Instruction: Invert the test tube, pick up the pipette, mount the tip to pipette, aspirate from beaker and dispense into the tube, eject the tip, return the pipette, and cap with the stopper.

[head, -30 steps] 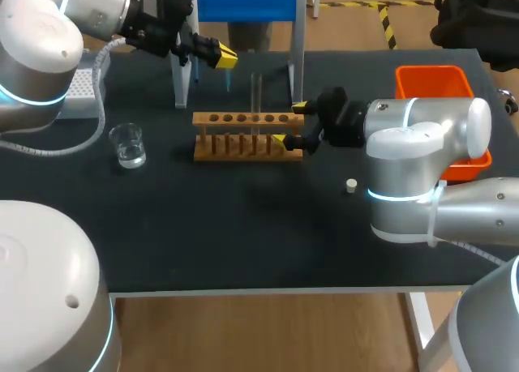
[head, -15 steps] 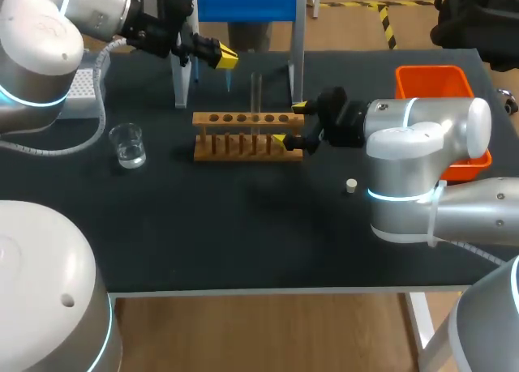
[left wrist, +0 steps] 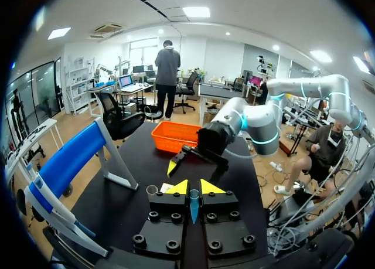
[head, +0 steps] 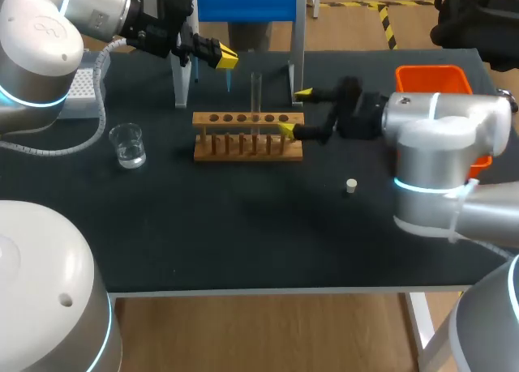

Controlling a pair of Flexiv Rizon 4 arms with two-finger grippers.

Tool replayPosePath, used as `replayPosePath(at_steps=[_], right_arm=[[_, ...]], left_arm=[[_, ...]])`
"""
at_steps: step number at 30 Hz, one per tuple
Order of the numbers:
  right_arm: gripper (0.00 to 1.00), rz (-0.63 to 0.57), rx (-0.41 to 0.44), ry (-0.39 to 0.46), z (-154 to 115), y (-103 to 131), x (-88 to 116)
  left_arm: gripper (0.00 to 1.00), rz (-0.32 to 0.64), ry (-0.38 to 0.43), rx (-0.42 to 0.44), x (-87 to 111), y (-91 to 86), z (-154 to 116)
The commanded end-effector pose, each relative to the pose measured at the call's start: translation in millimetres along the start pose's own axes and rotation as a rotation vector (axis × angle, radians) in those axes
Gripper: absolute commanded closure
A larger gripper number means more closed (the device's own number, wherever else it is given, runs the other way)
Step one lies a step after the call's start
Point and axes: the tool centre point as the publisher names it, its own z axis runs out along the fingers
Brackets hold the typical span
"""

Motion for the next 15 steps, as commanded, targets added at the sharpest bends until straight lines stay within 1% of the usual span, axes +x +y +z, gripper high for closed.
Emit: replayPosePath(at_steps=[1,5,7,9,15], right_arm=[[0.0,0.012,-0.09,0.107,-48,7,5],[0.0,0.001,-0.141,0.167,-55,20,16],[0.0,0.024,-0.151,0.206,-55,25,20],[0.0,0.024,-0.156,0.213,-54,28,23],[0.0,0.027,-0.181,0.27,-45,36,34]], left_arm=[[1.0,0.0,0.003,-0.003,-0.3,-0.3,-1],[1.0,0.0,0.003,-0.003,-0.3,-0.3,-1],[1.0,0.0,0.003,-0.003,-0.3,-0.3,-1],[1.0,0.0,0.003,-0.003,-0.3,-0.3,-1],[1.0,0.0,0.003,-0.003,-0.3,-0.3,-1]])
